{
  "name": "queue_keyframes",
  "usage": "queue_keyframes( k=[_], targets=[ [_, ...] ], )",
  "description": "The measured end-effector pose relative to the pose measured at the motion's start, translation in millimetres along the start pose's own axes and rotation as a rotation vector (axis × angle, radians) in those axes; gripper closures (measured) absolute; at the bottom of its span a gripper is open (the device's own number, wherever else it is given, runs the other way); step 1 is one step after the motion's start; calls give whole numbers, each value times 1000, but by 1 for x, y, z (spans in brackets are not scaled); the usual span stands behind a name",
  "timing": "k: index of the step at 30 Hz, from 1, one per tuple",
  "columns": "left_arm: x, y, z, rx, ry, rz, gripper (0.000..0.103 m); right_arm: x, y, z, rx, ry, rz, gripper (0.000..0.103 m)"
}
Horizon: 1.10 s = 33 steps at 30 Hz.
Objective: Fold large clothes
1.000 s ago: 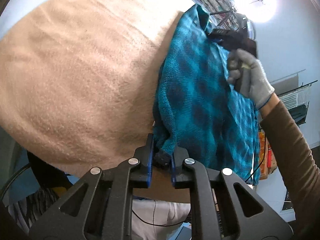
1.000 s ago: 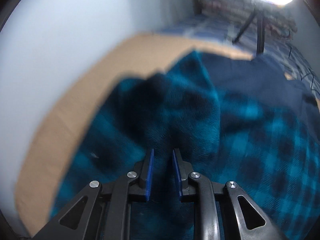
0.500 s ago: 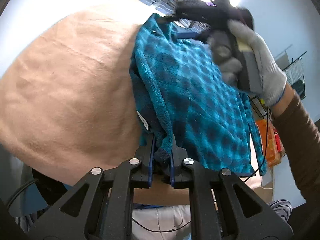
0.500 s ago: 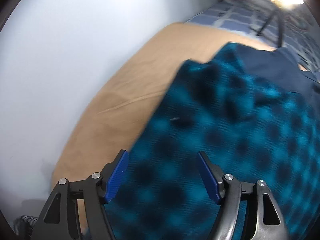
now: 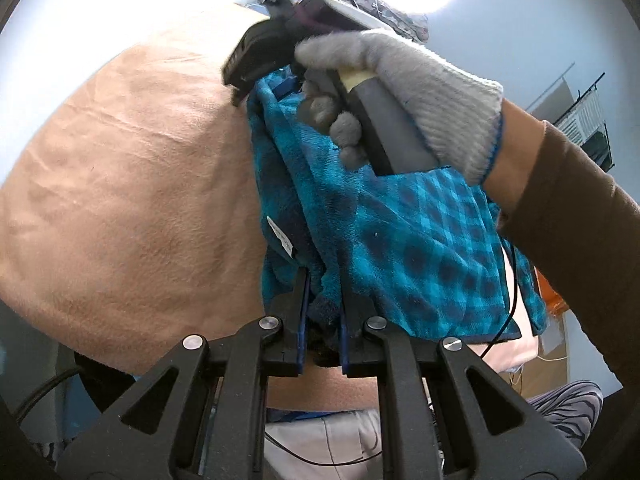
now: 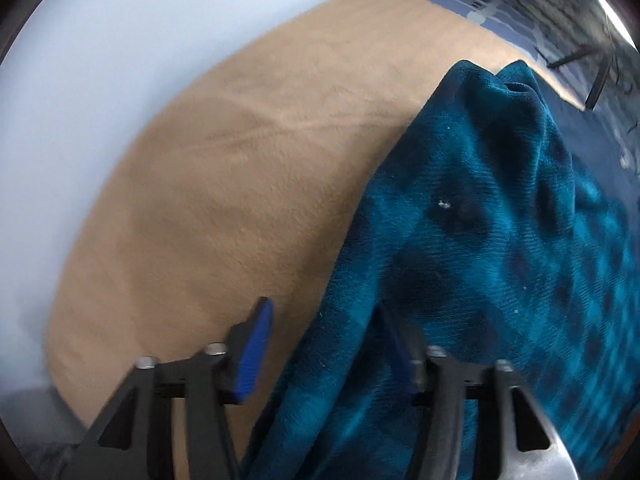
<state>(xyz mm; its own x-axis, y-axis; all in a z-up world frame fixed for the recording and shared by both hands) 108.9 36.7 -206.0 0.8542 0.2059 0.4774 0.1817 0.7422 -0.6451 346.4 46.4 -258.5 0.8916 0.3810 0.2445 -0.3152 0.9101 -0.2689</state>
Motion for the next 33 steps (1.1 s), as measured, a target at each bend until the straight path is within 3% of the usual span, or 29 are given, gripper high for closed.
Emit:
queue_keyframes(
  k=[3,5,11,18,22,28,33],
  targets=[
    [0,-5,-1,8,4,-11,94,-4,-6,2,-31,-27,13,95],
    [0,-12,0,22,7,-42,94,-8,-16,6,10,-42,-21,97],
    [-1,-42,-6,42,21,-152,94,-26,-62,31,216,-133,-214,98],
    [-5,-82,-22,29,51,-262,94,-54,-127,54,376,-235,-415,99],
    [-12,-100,-38,13,85,-312,94,-75,-172,41,461,-284,-549,99],
    [-26,-112,-59,4,151,-368,94,-128,-219,15,491,-285,-713,99],
    [-34,-113,-75,6,196,-376,94,-159,-229,-10,456,-232,-768,99]
  ],
)
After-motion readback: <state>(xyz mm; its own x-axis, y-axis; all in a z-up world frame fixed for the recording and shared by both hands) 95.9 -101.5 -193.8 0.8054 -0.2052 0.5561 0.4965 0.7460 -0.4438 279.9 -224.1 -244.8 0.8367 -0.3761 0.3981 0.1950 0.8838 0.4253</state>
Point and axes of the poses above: each gripper's, at about its wrist camera, not at the fingertips, and z roughly against the way its jaws point, y to its left, x to its top, the point moved 6 cm from there along -z, roughly the way its jaws point, and after that the axes turned 15 degrees about -x, right-handed, at the moved point
